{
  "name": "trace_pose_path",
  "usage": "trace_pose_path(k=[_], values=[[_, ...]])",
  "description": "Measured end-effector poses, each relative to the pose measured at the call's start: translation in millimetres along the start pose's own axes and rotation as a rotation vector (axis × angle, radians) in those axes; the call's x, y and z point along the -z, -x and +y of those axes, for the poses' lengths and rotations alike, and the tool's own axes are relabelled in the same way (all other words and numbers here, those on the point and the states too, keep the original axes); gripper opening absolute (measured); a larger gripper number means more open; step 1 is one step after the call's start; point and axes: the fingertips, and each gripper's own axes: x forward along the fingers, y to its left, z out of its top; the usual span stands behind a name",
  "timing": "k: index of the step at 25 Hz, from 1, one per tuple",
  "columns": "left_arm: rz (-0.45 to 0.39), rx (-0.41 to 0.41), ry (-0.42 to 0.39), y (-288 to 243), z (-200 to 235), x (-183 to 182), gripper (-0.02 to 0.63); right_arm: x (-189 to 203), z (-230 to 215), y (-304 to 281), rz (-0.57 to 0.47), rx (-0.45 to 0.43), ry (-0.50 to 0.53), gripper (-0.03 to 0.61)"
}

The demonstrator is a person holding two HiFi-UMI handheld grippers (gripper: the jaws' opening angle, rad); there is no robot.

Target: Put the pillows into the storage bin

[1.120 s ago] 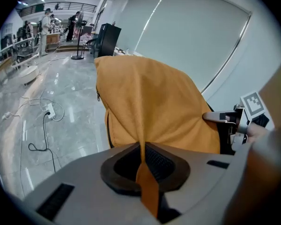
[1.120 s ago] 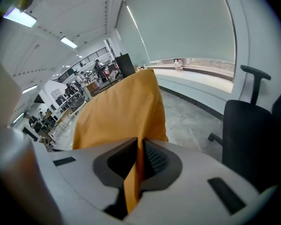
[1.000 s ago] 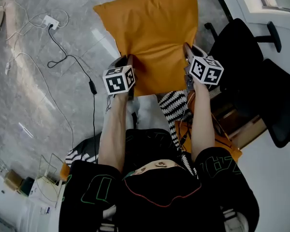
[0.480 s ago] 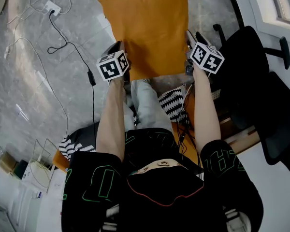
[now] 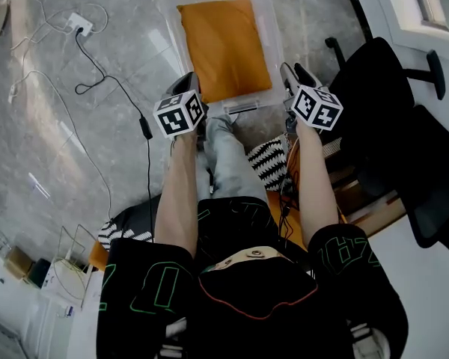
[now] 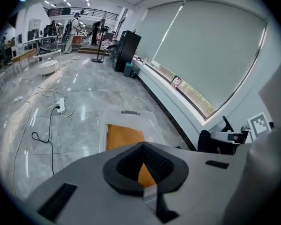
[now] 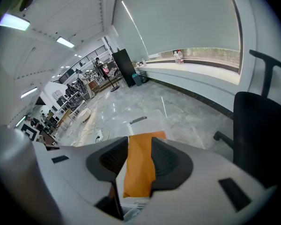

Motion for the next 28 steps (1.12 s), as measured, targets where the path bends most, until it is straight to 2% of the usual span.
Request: trace_pose_path(k=[2,3,4,7,11,15,18,22,25,28], values=[[-0.008,0.062,-0.035,6.2,-13.2,-4.0,-0.005,0.8,10.7,7.6,-0.014,-0.008,0.003,0.092],[-0.015,0.097,-0.054,9.8,-20.3,-6.7,-0.005,0.9,15.0,11.9,-0.025,-0.003,0.005,0.029],[-0.021,0.130,-0.074,13.3,-27.2,-9.6,-0.005,0.9,19.3,16.1,-0.037,0.002,0.006,0.005],[-0.025,0.198,-0.147,22.5,-42.2,-18.0,-0.005,0.7,36.0,26.4,-0.076,-0.007,0.000,0.003],[-0.029,0.222,-0.275,42.5,-43.3,-28.8,-0.005,1.5,71.1,41.1,-0.126,-0.022,-0.028,0.002],[-0.053,0.278,-0.342,70.0,-37.9,-47.2,-0.005,3.0,106.0,51.7,-0.197,0.010,-0.079,0.002],[-0.072,0.308,-0.388,89.0,-37.2,-58.0,-0.005,9.1,123.2,69.3,-0.242,0.049,-0.122,0.002],[-0.136,0.349,-0.453,105.2,-53.8,-73.8,-0.005,13.3,128.0,108.1,-0.331,0.124,-0.183,0.002],[-0.139,0.420,-0.494,122.0,-79.2,-67.9,-0.005,20.1,125.6,143.7,-0.392,0.189,-0.223,0.002],[-0.111,0.493,-0.545,140.3,-105.7,-46.9,-0.005,30.1,122.0,180.8,-0.451,0.250,-0.273,0.002]])
